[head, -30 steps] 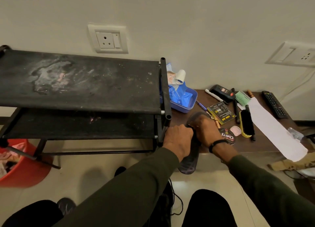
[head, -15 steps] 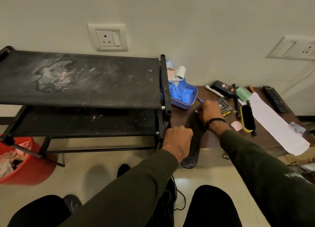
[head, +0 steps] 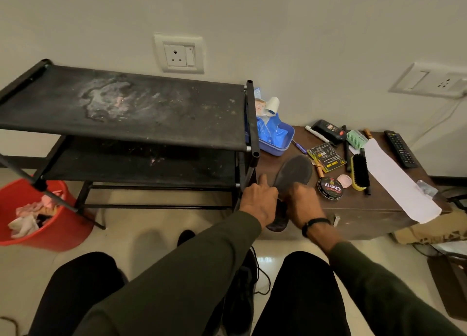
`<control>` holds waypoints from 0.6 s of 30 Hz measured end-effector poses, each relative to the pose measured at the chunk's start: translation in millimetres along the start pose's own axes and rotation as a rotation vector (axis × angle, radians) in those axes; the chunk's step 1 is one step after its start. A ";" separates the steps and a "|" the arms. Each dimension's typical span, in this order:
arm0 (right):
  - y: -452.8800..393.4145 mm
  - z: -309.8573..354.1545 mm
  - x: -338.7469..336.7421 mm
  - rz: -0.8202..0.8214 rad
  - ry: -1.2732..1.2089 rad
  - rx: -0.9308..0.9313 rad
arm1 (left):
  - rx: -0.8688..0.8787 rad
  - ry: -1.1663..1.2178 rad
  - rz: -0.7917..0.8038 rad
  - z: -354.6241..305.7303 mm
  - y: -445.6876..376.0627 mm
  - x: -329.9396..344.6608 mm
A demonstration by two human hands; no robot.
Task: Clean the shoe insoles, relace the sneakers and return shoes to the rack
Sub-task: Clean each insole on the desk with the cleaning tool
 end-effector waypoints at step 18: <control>32.1 -33.1 -21.8 0.151 -1.932 0.307 | -0.133 1.084 -0.125 17.6 -2.1 50.2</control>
Point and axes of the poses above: each hand's wrist, its own y-axis away from the middle knuckle, its own x-axis out of the palm, z = x × y, the point moved 1 cm from there along -y, towards the middle knuckle, and after that the axes turned 10 degrees about z, right-handed, at the moved point
